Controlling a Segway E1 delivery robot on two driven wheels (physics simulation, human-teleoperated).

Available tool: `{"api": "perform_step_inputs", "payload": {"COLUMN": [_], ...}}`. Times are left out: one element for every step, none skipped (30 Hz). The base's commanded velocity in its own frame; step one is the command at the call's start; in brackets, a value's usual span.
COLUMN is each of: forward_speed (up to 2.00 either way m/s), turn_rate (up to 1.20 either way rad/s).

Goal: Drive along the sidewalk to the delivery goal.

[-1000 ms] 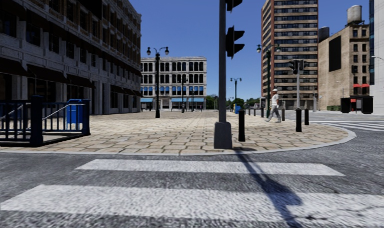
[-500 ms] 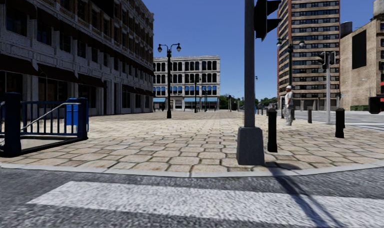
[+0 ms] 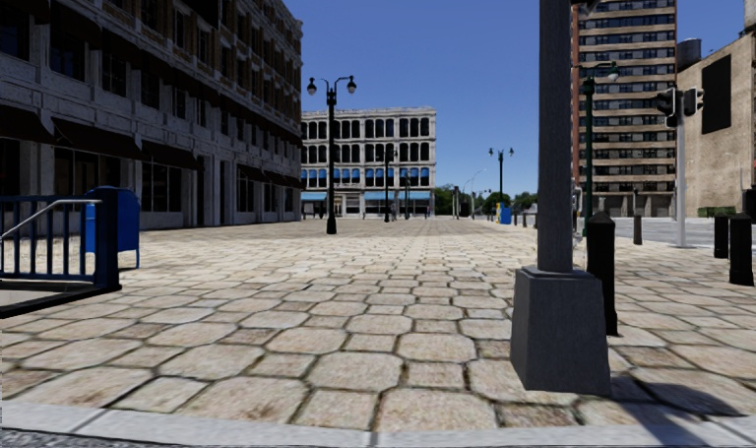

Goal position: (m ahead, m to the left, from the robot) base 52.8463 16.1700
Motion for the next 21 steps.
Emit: {"api": "perform_step_inputs", "payload": {"forward_speed": [2.0, 2.0, 2.0, 2.0, 2.0, 2.0, 2.0, 2.0, 2.0, 2.0, 2.0, 2.0, 2.0, 2.0, 2.0, 2.0, 2.0, 2.0, 2.0, 2.0, 2.0], "turn_rate": [0.42, 0.21, 0.05, 0.0, 0.0, 0.0, 0.0, 0.0, 0.0, 0.0, 0.0, 0.0, 0.0, 0.0, 0.0, 0.0, 0.0, 0.0, 0.0, 0.0, 0.0]}}
